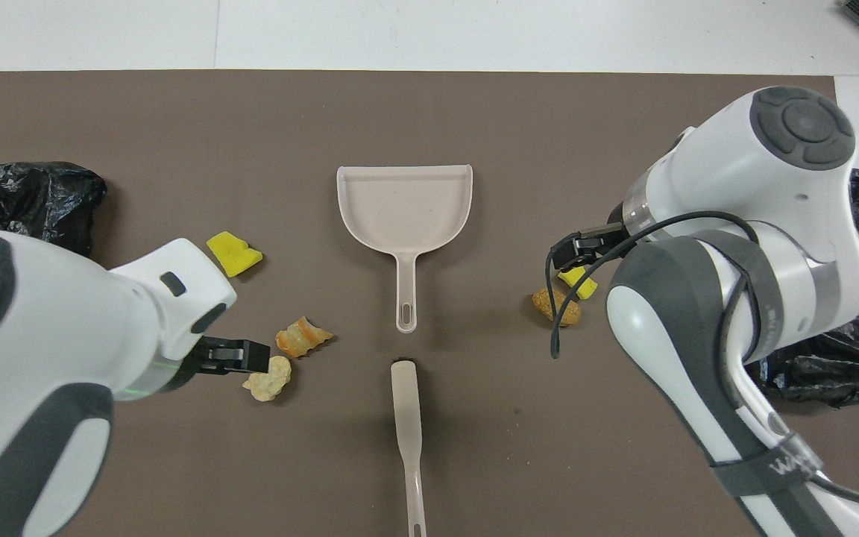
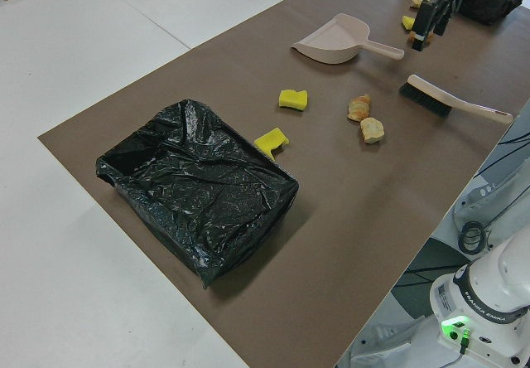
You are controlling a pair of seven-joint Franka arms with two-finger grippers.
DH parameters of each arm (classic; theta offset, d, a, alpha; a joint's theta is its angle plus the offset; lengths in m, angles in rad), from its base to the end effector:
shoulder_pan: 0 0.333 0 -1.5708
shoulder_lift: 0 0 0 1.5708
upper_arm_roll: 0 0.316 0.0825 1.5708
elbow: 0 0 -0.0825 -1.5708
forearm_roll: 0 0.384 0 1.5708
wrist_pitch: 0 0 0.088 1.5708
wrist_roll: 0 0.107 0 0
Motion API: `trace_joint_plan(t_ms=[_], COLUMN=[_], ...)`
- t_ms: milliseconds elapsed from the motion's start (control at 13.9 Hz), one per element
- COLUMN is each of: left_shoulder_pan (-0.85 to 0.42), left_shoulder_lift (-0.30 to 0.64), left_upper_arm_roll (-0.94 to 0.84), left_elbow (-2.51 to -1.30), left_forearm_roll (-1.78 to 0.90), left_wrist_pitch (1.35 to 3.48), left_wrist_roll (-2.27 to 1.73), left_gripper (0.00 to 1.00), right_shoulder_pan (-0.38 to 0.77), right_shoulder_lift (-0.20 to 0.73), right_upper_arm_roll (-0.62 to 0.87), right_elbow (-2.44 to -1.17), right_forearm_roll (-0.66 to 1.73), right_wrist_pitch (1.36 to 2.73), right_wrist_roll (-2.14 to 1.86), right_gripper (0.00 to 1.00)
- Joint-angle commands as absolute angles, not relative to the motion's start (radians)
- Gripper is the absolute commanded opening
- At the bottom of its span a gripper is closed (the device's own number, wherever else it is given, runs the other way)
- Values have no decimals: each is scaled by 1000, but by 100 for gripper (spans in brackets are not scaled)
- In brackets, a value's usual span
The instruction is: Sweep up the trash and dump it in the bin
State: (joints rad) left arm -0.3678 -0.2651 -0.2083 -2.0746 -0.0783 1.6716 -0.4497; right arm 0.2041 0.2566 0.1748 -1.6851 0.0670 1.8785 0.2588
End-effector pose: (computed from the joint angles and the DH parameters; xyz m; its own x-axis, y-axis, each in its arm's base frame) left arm 0.3803 -0.2648 0.5279 0.9856 -0.0979 -0.1378 -0.1046 -0.9936 -0.0424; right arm 0.5852 0.2293 0.4457 0.9916 0.0969 -0.0861 0.0893 -0.9922 -0.0873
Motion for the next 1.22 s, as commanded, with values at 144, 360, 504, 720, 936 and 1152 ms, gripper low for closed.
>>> trace_joint_plan(t_ms=[144, 360, 504, 720, 936, 1152], left_shoulder_pan=[-521, -606, -679, -779, -816, -828], left_shoulder_lift=[-347, -341, -328, -282, -242, -206], left_upper_arm_roll=[-189, -189, -189, -189, -189, -190], left_elbow=[-2255, -2339, -2388, -2431, -2444, -2445], left_forearm_roll=[-118, -127, -132, -132, -133, -144], left_wrist_pitch=[1813, 1906, 1989, 2103, 2149, 2195], left_wrist_roll=[-608, -630, -685, -830, -853, -890], left_gripper=[100, 100, 100, 100, 100, 100], right_shoulder_pan=[307, 330, 362, 383, 411, 440], right_shoulder_lift=[350, 368, 394, 420, 446, 472], right_upper_arm_roll=[173, 173, 173, 175, 175, 173], right_elbow=[-1620, -1618, -1615, -1617, -1615, -1606], right_forearm_roll=[72, 74, 71, 87, 109, 110], right_wrist_pitch=[1957, 1985, 1990, 2049, 2054, 2074], right_wrist_roll=[452, 494, 520, 589, 597, 615], right_gripper=[100, 100, 100, 100, 100, 100])
